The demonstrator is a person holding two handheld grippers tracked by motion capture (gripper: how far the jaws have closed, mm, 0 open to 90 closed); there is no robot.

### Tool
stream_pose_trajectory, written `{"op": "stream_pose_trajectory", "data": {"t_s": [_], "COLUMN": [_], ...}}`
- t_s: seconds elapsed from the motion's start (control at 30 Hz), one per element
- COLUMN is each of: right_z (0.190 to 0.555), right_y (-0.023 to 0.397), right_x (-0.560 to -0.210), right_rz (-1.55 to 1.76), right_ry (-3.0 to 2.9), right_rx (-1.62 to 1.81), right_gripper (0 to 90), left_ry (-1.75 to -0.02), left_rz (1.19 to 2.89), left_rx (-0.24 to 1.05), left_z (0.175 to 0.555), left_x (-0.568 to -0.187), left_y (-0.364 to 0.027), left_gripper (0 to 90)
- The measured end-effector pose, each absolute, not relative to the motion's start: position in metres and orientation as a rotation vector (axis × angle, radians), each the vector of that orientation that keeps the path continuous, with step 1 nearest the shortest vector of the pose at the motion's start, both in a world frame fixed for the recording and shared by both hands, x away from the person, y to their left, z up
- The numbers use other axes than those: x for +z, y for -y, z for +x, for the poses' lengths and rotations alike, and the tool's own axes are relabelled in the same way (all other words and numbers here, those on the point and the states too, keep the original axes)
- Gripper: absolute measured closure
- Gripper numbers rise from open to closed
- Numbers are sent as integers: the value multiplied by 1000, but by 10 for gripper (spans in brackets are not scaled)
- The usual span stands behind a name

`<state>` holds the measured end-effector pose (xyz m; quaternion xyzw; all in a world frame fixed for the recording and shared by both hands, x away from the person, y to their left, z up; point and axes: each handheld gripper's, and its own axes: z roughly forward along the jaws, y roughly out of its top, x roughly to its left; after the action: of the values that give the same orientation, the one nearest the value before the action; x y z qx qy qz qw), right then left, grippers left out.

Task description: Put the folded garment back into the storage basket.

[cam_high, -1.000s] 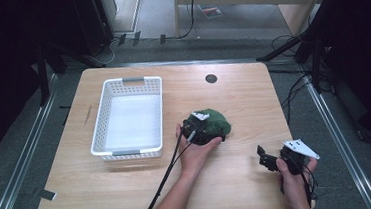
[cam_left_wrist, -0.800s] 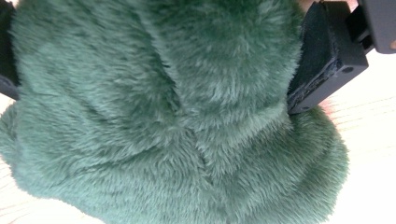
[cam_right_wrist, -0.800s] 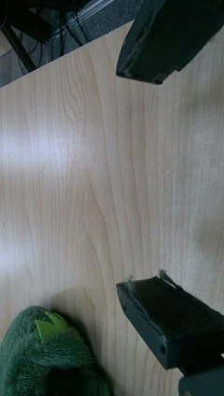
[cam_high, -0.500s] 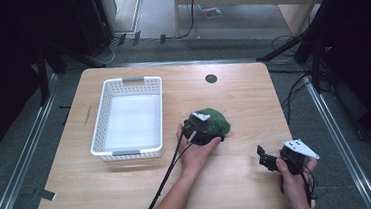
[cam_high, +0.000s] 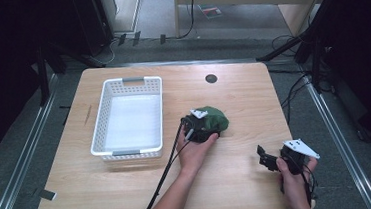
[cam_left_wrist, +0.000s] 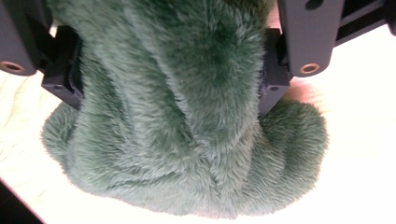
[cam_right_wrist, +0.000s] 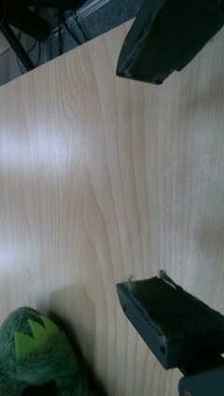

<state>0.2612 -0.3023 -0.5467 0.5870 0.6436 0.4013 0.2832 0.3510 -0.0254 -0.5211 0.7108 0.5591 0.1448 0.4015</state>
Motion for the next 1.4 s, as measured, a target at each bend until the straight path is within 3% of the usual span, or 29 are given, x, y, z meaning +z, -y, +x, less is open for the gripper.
{"op": "stream_pose_trajectory", "data": {"t_s": [0.3,1.4], "right_z": [261,261], "right_y": [302,302], "right_x": [-547,-547], "right_rz": [1576,1574], "right_ry": [-1723,-1724], "right_rx": [1068,1064], "right_gripper": [8,8], "left_ry": [-1357,-1357], "left_rz": [1745,1650], "left_rx": [389,511], "left_z": [346,341], "left_x": [-477,-408], "left_y": [11,-70], "left_gripper": [313,311]}}
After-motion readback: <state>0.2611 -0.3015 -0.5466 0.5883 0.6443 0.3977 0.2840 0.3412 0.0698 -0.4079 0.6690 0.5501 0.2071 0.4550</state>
